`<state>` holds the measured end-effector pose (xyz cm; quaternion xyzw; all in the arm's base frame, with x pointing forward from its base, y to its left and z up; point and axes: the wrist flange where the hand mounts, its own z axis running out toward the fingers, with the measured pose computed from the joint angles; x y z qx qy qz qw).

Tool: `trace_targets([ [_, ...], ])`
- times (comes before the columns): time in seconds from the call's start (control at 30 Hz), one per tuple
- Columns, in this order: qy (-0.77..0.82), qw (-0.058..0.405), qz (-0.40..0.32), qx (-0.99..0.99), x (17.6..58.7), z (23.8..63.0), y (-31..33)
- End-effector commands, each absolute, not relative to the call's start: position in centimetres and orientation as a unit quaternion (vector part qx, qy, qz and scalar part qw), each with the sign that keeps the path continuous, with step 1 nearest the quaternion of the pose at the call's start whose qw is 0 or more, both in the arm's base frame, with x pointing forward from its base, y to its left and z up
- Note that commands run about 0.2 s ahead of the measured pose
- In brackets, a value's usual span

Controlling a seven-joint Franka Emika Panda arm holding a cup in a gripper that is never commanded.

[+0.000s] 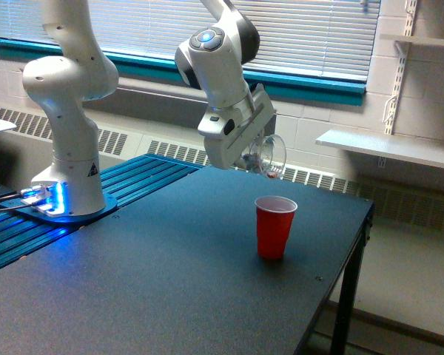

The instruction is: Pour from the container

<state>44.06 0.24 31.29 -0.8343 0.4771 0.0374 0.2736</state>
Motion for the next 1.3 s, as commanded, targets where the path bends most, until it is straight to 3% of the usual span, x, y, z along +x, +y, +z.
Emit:
trace_targets([
  [0.03,0.506,0.279,0.054,-0.815,43.4,30.7,0.2],
  [1.3,0.492,0.307,0.123,-0.805,44.5,27.4,-0.9],
])
